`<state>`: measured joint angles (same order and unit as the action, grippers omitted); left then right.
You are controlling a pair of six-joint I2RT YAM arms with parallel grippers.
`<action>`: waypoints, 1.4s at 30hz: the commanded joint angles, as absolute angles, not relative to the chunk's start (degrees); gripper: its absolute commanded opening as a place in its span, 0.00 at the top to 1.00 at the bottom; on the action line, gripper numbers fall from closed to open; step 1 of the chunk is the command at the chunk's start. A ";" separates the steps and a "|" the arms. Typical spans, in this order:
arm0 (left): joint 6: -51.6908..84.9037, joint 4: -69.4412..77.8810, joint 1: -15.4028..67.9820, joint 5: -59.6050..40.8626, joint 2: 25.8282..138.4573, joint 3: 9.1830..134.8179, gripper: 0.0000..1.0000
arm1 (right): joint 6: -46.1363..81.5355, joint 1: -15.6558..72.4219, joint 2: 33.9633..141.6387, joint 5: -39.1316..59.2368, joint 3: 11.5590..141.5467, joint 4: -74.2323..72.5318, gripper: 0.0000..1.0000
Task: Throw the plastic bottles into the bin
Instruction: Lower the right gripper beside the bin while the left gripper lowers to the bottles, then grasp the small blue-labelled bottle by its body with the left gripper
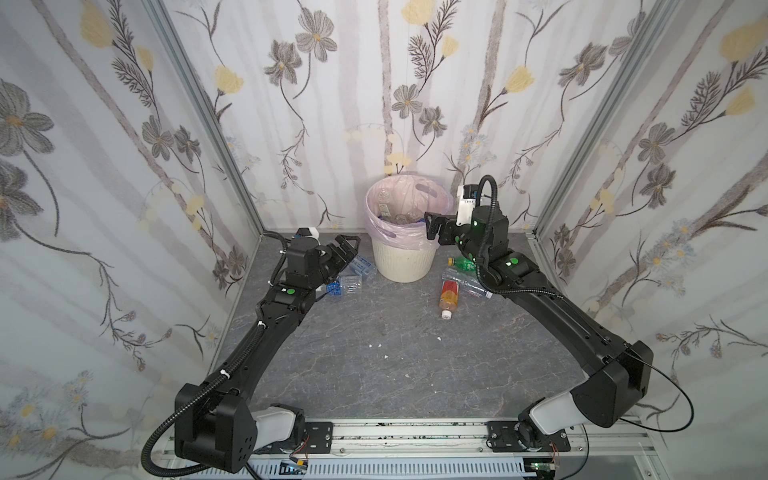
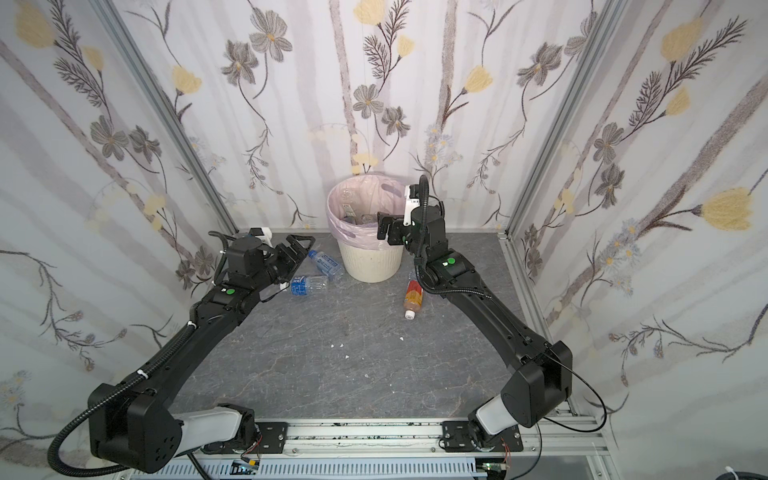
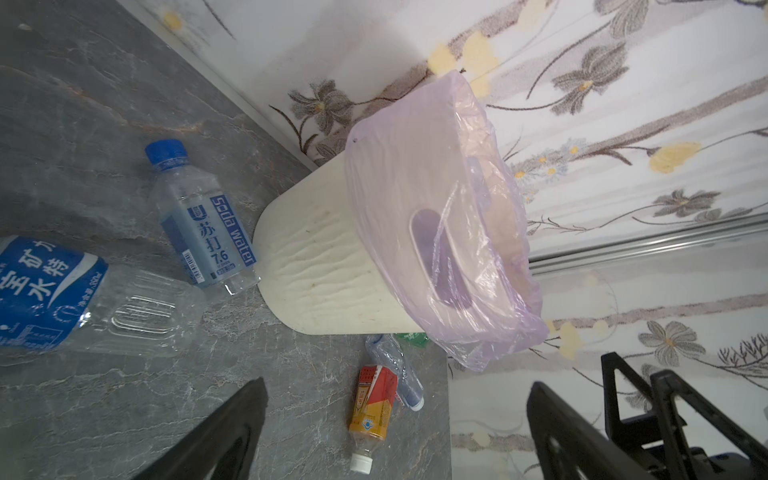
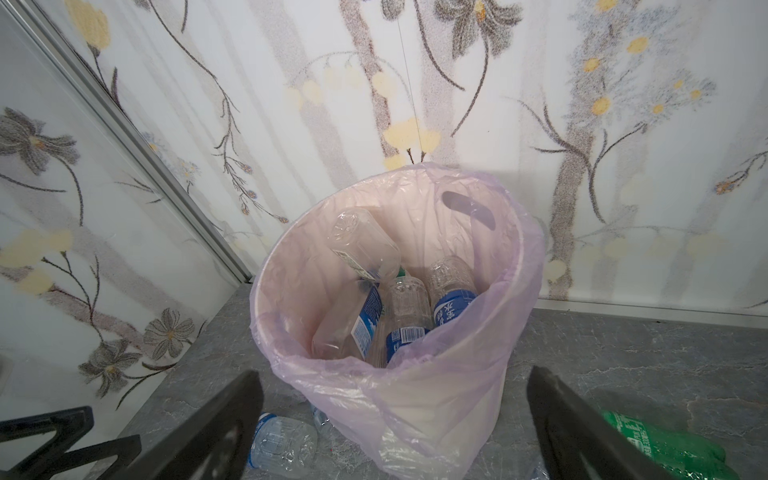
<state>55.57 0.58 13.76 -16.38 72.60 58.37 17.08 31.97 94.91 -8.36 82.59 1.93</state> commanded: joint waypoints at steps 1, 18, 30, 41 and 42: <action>60.67 1.58 11.39 -17.38 72.38 56.57 0.00 | 17.25 33.05 94.08 -6.93 79.89 -2.38 0.00; 77.05 1.85 0.57 -19.89 80.64 47.98 0.00 | 11.90 42.47 96.11 -8.73 72.53 -5.88 0.00; 77.55 3.43 -4.06 -23.68 94.84 52.56 0.06 | 12.64 49.85 104.13 -7.32 75.17 -6.51 0.00; 75.77 3.87 -5.99 -25.01 102.97 57.53 0.20 | 13.65 51.77 109.28 -6.08 78.55 -6.39 0.00; 75.76 3.93 -6.11 -24.96 103.60 57.81 0.22 | 13.68 51.86 109.62 -6.09 78.66 -6.33 0.00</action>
